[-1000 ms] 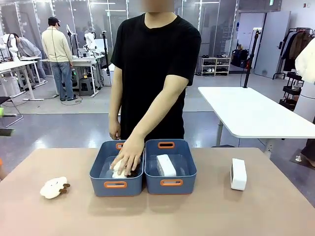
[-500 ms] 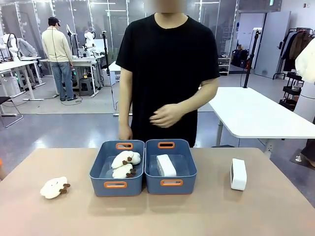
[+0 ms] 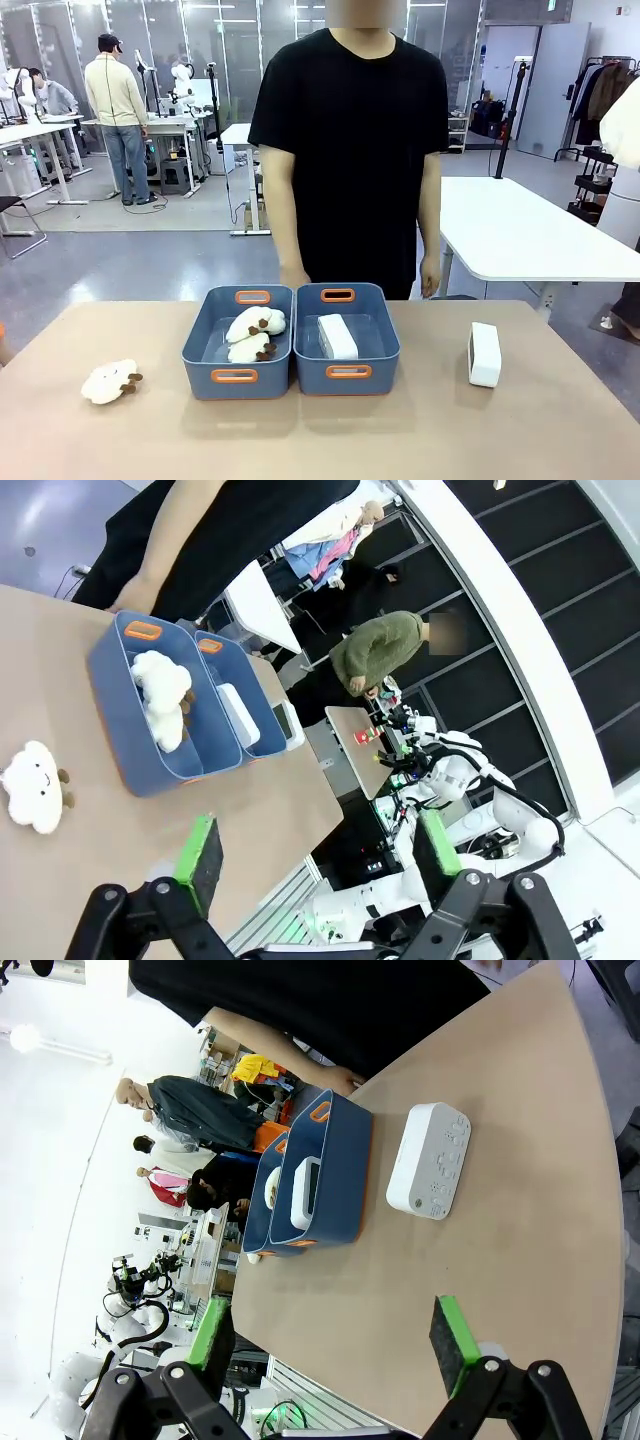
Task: Sort the digital clocks into the basket.
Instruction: Pick up the Digital clock from the table and place it into the empty Plastic storage basket.
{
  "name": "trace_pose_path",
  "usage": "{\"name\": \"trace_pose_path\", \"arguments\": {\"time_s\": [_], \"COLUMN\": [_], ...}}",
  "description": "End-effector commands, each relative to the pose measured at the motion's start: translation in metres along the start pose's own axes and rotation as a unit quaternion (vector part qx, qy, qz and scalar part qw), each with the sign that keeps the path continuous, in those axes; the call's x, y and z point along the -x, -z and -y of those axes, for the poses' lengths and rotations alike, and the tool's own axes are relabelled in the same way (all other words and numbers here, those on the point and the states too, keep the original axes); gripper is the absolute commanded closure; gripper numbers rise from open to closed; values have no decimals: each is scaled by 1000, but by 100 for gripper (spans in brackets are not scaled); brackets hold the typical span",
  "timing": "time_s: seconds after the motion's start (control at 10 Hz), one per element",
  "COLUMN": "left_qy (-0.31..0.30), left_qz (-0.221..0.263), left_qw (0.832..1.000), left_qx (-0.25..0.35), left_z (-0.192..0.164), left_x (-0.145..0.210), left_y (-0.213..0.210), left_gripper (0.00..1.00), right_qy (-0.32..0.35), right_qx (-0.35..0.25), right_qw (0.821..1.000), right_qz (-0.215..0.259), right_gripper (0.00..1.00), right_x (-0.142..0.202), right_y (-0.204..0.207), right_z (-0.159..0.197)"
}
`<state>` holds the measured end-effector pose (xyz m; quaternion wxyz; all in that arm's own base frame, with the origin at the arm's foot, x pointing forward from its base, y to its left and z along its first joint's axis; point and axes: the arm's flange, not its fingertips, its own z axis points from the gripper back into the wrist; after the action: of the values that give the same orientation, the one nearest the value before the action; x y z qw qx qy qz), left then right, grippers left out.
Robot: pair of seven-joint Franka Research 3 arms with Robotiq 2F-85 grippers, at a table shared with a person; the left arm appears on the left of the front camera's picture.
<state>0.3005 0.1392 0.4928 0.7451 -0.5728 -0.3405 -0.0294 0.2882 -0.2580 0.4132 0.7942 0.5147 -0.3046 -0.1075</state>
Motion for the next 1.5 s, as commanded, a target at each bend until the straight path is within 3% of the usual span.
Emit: {"name": "trace_pose_path", "arguments": {"time_s": [0.0,0.1,0.3,0.6,0.8,0.9,1.0,1.3,1.4], "left_qy": [7,7,7,7,7,7,7,7,7], "left_qz": [-8,-8,-8,-8,-8,-8,-8,-8,-8], "left_qw": [1000,1000,1000,1000,1000,1000,1000,1000,1000], "left_qx": [2,2,2,2,2,2,2,2,2], "left_z": [1,1,1,1,1,1,1,1,1], "left_x": [2,2,2,2,2,2,2,2,2], "left_y": [-2,-2,-2,-2,-2,-2,-2,-2,-2], "left_gripper": [3,3,3,3,3,3,3,3,3], "right_qy": [0,-13,-13,-47,-61,-83,-66,-77,-82], "right_qx": [0,99,222,312,321,320,306,304,344], "right_qw": [1000,995,970,936,929,933,934,934,917], "right_qz": [0,-25,-101,-157,-171,-143,-172,-171,-186], "right_gripper": [0,0,0,0,0,0,0,0,0], "right_x": [0,1,-12,1,14,22,11,11,8], "right_y": [0,15,78,154,179,175,182,184,209], "right_z": [0,-29,-58,-77,-76,-82,-81,-81,-81]}}
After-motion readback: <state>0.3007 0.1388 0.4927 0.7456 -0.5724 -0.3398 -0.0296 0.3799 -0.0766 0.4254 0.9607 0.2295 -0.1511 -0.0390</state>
